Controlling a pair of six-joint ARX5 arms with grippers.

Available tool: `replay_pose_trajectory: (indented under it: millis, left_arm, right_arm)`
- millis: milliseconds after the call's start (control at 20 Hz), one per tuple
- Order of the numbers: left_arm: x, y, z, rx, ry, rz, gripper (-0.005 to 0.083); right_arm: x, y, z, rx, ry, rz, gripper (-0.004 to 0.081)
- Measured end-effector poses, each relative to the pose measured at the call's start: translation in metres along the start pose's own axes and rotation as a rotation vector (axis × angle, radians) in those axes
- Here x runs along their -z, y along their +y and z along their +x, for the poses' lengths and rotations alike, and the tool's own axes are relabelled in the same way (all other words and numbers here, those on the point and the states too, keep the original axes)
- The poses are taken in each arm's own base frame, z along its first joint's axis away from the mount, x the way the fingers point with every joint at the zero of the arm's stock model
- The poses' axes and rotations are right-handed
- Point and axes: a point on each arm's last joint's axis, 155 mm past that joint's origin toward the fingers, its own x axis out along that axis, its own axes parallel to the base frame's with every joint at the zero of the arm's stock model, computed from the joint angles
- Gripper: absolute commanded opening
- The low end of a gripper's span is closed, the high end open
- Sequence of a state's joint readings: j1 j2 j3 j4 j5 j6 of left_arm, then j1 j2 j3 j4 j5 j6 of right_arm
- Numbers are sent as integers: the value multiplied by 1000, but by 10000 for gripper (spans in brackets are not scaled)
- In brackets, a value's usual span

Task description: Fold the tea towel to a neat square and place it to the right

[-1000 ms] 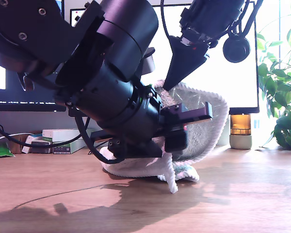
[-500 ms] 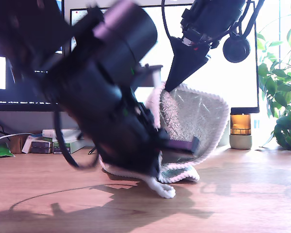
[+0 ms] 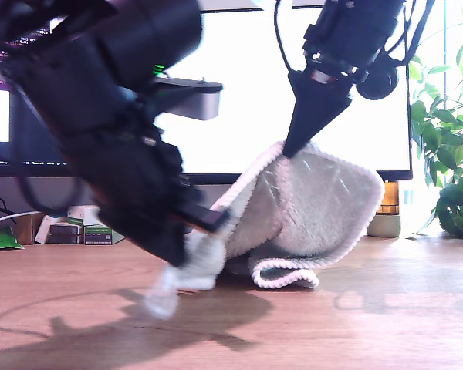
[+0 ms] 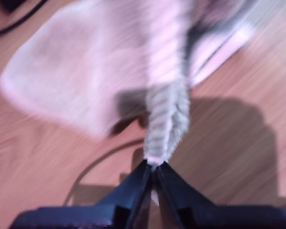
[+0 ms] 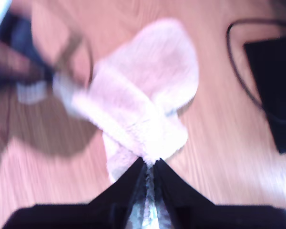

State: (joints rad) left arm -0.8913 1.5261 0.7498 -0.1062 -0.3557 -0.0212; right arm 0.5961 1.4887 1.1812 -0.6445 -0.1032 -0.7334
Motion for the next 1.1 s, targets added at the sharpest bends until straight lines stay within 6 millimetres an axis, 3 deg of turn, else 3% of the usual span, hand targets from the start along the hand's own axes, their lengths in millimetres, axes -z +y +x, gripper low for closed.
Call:
replay_pose_trajectory:
  millis: [150, 250, 550, 900, 1100]
  left_arm:
    - [-3, 35, -12, -51, 1, -7, -21]
    - [0, 47, -16, -50, 20, -21, -21]
    - [43, 44, -22, -14, 191, 118, -21]
    - [86, 58, -54, -17, 371, 185, -21]
    - [105, 52, -70, 40, 461, 199, -21]
  right_arm:
    - [1, 4, 0, -18, 4, 0, -10]
    - [0, 15, 0, -49, 7, -11, -10]
    - [-8, 65, 2, -181, 33, -56, -10]
    - [9, 118, 53, -346, 167, -85, -10]
    - [2, 141, 56, -421, 152, -82, -10]
